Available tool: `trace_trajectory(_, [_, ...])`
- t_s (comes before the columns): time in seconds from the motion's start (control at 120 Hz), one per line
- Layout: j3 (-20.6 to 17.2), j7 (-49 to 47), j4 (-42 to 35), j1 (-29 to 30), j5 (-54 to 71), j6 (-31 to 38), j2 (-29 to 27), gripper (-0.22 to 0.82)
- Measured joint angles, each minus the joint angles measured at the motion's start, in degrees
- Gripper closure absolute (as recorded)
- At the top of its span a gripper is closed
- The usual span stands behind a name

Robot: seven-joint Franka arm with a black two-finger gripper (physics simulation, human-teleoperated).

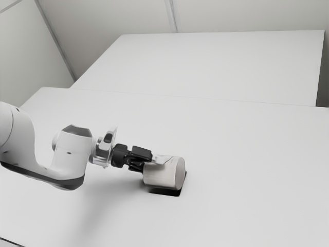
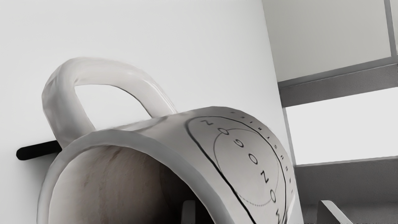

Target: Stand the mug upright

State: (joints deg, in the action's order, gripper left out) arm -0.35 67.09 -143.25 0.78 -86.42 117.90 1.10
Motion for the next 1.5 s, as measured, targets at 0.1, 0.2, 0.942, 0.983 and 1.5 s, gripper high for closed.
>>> trace_trajectory(0.1, [0.00,1.23,0.40,0.05,-0.03,-0.16,-0.06,0.37])
trace_trajectory(0.2, [0.00,2.27,0.87,0.11,-0.05,-0.25,-0.14,0.46])
trace_trajectory(0.942, [-0.15,2.27,1.42,-1.74,11.79,8.64,-15.87,0.75])
trace_trajectory(0.983, [-0.12,0.77,1.94,-1.45,17.16,9.92,-16.51,0.74])
trace_trajectory(1.5, [0.01,-24.48,13.47,-0.38,77.22,14.69,-5.46,0.74])
